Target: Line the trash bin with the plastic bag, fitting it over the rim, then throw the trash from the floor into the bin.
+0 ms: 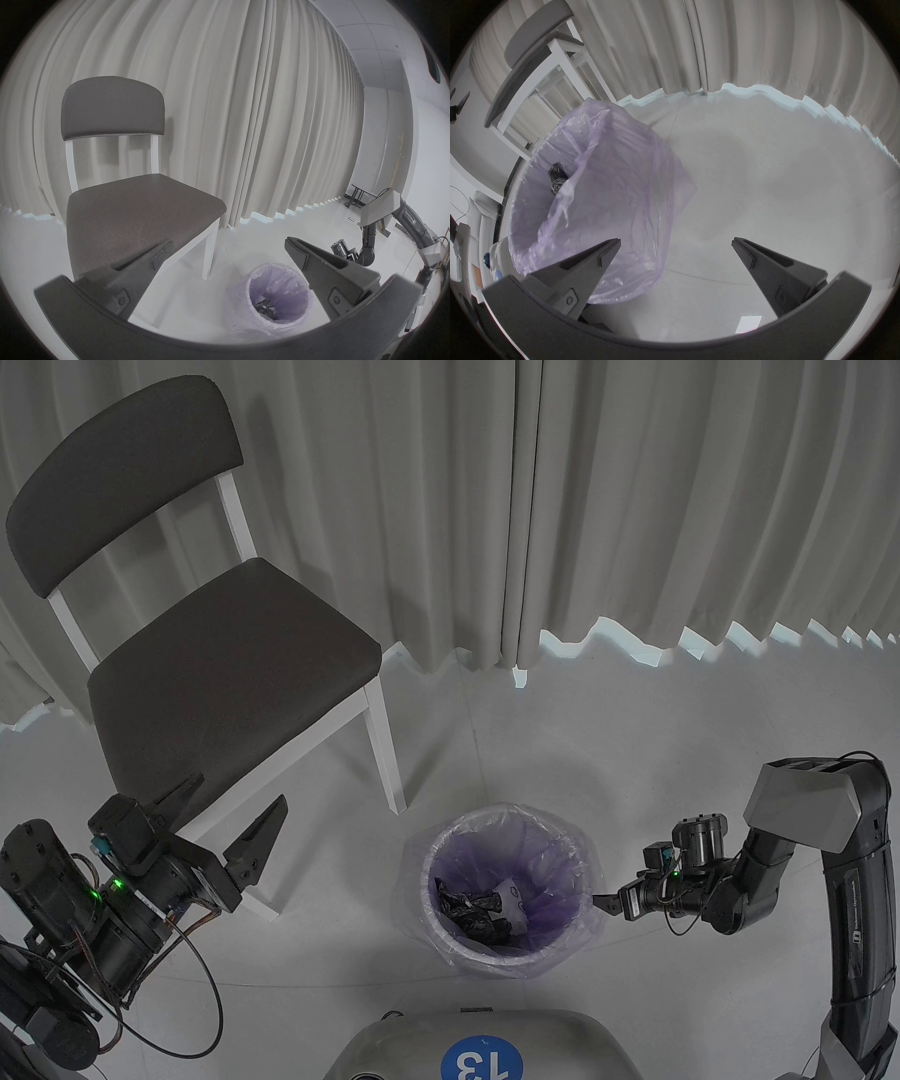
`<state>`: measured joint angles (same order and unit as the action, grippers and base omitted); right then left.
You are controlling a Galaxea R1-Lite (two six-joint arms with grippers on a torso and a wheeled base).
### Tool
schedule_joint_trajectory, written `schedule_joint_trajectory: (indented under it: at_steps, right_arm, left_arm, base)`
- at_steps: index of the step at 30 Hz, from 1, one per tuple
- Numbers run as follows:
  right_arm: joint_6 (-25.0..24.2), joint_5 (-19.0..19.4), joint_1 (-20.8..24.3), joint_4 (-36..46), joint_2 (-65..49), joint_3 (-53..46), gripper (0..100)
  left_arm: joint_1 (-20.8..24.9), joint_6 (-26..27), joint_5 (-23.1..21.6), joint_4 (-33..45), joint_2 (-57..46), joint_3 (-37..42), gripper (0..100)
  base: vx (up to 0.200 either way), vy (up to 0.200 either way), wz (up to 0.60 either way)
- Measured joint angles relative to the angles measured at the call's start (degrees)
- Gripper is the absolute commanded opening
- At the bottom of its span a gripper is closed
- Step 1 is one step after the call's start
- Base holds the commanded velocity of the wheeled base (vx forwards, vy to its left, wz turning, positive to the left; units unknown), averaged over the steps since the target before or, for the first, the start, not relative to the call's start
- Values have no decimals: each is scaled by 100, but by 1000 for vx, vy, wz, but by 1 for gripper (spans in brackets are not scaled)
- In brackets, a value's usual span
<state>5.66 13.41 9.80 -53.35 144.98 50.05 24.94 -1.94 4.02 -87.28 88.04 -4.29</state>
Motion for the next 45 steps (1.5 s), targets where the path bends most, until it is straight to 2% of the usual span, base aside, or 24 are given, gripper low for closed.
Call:
schedule_joint_trajectory:
  at_steps: [14, 18, 28, 38, 45]
  right_arm:
    - [-41, -37, -160, 2044, 91, 2544, 100]
    - [-41, -46, -247, 2092, 96, 2709, 100]
    - [30, -26, -485, 2078, -173, 2235, 100]
    - [-101, 11, -284, 2155, 22, 2748, 100]
    - [-115, 11, -137, 2636, 358, 3301, 100]
  left_arm:
    - [-59, 2, 5, 20, -83, 11, 100]
    - [-63, 2, 2, 27, -127, 39, 100]
    - [-56, -13, -33, 13, -191, 83, 100]
    - [-63, -13, -11, 27, -271, 116, 100]
    - [-69, -16, -4, 30, -296, 160, 100]
  base:
    - [0, 0, 0]
    - [0, 0, 0]
    - [0, 0, 0]
    - [0, 0, 0]
    - [0, 0, 0]
